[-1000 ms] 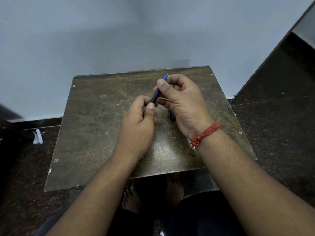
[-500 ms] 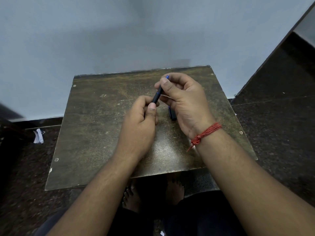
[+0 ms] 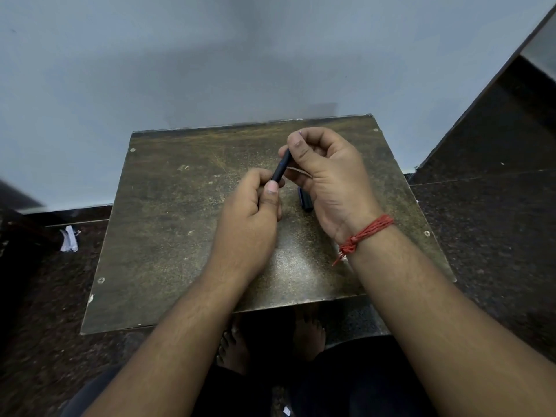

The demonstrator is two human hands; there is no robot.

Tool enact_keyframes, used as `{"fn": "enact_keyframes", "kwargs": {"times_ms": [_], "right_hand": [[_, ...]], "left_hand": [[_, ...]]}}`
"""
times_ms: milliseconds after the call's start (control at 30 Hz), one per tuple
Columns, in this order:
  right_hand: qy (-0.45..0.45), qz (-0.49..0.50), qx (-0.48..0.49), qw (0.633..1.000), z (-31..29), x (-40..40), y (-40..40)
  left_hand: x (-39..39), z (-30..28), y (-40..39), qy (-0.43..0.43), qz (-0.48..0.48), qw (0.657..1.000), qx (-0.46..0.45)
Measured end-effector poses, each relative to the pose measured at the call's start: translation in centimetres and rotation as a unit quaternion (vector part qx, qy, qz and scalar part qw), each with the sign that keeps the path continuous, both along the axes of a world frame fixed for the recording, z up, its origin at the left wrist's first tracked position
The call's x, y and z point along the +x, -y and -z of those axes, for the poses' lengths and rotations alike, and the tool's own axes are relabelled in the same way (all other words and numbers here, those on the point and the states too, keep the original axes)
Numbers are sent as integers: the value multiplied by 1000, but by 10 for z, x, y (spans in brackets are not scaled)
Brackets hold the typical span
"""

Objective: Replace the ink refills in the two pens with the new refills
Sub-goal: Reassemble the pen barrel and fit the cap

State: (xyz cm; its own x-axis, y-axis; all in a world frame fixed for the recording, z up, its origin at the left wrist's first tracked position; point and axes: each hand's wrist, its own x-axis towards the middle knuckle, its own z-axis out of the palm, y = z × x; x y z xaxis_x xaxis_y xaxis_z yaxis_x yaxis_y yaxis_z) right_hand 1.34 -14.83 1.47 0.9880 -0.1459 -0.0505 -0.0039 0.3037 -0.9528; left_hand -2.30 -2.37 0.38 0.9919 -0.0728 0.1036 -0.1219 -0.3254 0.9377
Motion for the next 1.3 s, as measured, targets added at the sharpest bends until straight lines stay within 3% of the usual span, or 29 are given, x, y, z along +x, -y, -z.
{"fn": "enact_keyframes", "kwargs": {"times_ms": [333,700,1133,1233,1300], "right_hand": [[2,-44,-5,999,0,-1,3],[18,-2,2,1000,-3,-1,-5],[-23,56,25,998,-4,-4,-18],[-4,38,-56,998,-6,-4,-11],[5,55,-221,974,-6,-1,1]], "left_hand": [[1,2,-1,5,5,1000,-14],[2,7,-1,44,-17,999,4],[-1,7,0,115,-66,987,88],[1,6,0,99,-68,989,89],[2,6,-1,73,-68,993,68]]}}
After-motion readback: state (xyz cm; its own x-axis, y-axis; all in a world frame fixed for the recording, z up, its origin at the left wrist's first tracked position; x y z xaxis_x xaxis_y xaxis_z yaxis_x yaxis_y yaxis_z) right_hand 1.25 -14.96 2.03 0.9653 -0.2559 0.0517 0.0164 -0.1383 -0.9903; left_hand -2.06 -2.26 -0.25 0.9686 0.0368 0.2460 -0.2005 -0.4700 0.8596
